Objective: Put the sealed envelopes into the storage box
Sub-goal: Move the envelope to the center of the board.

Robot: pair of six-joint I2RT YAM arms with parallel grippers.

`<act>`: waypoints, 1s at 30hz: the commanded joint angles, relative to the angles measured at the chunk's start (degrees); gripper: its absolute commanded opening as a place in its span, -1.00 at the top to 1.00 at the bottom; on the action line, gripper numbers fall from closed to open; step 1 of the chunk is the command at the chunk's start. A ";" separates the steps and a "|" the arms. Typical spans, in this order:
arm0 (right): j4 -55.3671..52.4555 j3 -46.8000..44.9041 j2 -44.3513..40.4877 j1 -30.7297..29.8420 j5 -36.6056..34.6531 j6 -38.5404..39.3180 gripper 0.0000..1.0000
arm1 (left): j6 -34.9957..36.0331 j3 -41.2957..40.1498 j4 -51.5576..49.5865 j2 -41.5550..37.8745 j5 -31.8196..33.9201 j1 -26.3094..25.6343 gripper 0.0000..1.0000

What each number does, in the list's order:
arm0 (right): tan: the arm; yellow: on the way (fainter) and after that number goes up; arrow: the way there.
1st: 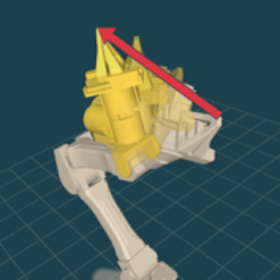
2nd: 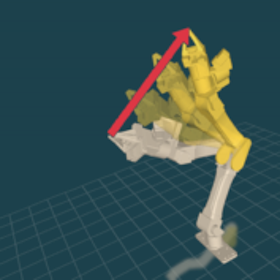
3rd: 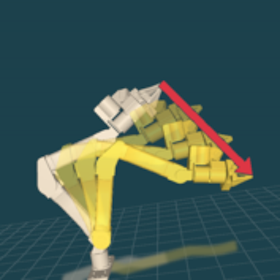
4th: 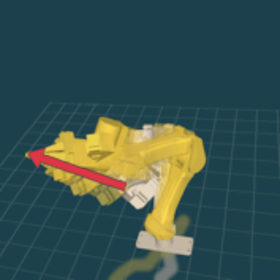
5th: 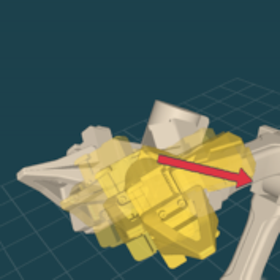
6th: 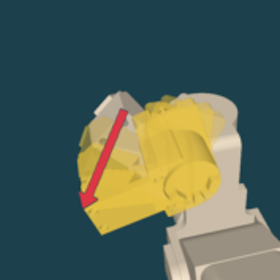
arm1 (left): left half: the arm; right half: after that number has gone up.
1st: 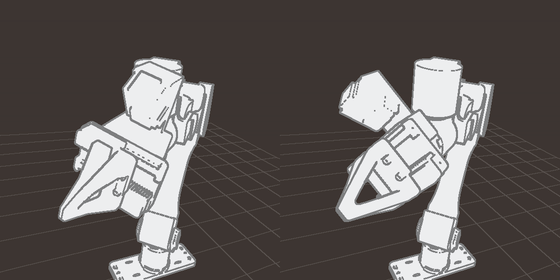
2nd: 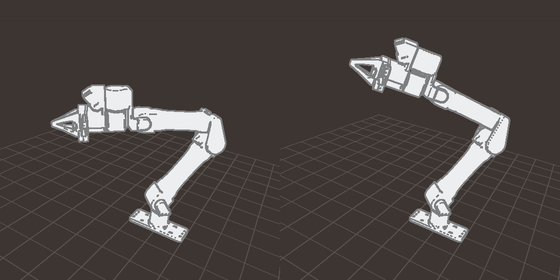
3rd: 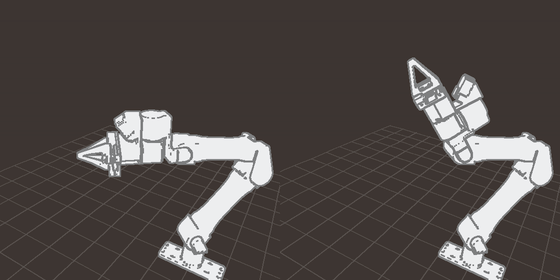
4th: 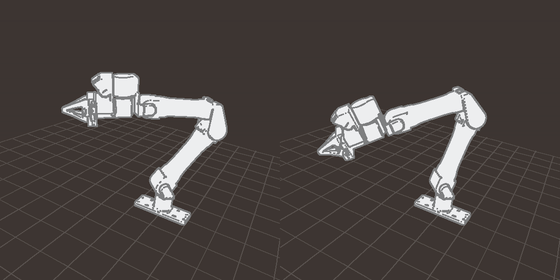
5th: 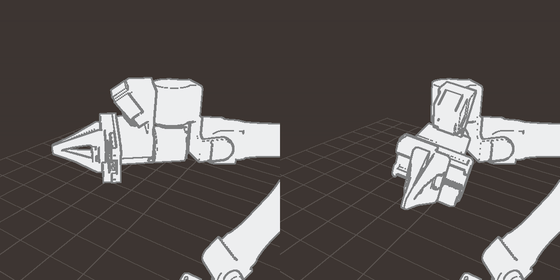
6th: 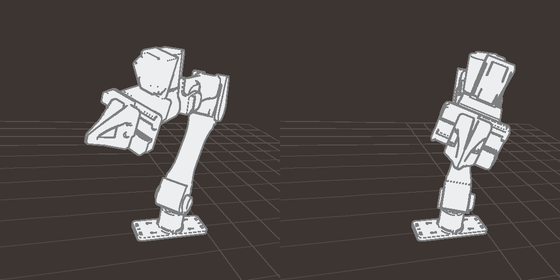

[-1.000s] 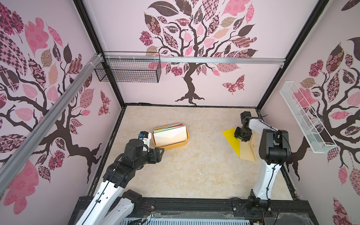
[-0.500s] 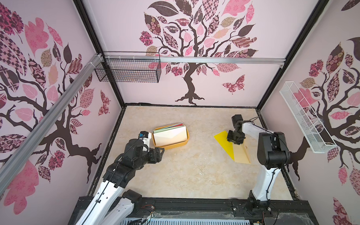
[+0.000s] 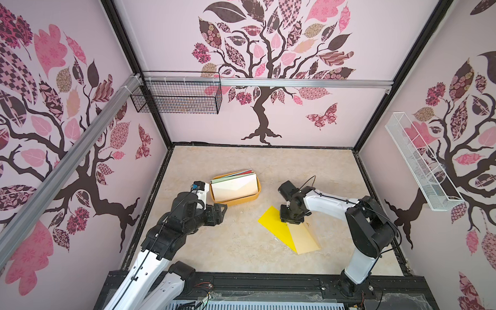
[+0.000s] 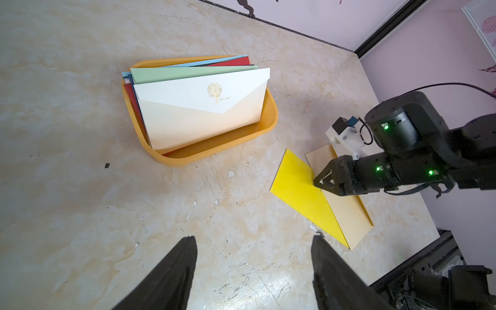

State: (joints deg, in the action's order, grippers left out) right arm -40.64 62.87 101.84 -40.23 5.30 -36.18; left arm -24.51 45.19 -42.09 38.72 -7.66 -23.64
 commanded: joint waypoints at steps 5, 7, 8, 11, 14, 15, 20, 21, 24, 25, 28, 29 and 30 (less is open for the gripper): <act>-3.16 7.47 -1.54 -10.69 2.45 -6.33 0.20 | -9.30 -4.96 4.41 -2.66 -5.57 -2.73 -0.43; -4.97 8.37 -4.28 -10.72 0.84 -5.29 0.20 | -10.67 -6.27 5.35 -2.86 -8.25 -2.73 -0.43; -6.00 8.56 -6.16 -10.70 -0.84 -4.36 0.19 | -10.95 -6.48 5.46 -2.78 -9.64 -2.71 -0.42; -9.45 8.40 -11.43 -10.26 -4.73 -0.51 0.15 | -11.47 -7.24 6.78 -1.28 -15.35 -2.91 -0.36; -11.51 4.65 -16.97 -5.79 -7.29 2.35 0.12 | -12.69 -8.33 8.05 2.00 -17.12 -4.35 -0.35; -10.86 1.82 -19.36 -2.65 -6.32 2.96 0.12 | -13.56 -9.14 9.51 3.34 -16.95 -5.26 -0.34; -6.64 -9.61 -27.41 8.94 -3.06 7.13 0.02 | -19.66 -12.14 19.59 10.64 -14.12 -14.72 -0.32; -5.93 -11.44 -28.38 9.97 -3.06 7.88 -0.01 | -20.42 -11.94 20.96 12.66 -11.78 -17.92 -0.33; -3.13 -16.41 -29.57 12.26 -0.23 9.54 -0.07 | -22.93 -11.72 25.52 19.39 -7.33 -24.70 -0.34; -1.55 -18.13 -29.69 12.95 1.59 9.76 -0.07 | -23.51 -11.62 27.22 21.45 -6.76 -26.29 -0.34; 6.08 -24.26 -29.60 15.67 9.48 8.94 -0.07 | -25.14 -10.54 33.17 29.19 -5.78 -30.45 -0.29; 8.06 -25.85 -29.60 16.15 11.08 8.51 -0.07 | -25.11 -9.54 34.24 32.16 -5.92 -31.39 -0.24; 9.47 -26.79 -29.75 16.17 11.80 8.62 -0.07 | -24.83 -8.20 34.37 34.81 -5.71 -32.30 -0.22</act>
State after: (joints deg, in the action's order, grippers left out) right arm -38.72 37.85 74.26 -25.06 10.61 -28.18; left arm -47.79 34.33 -14.63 68.93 -15.64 -54.11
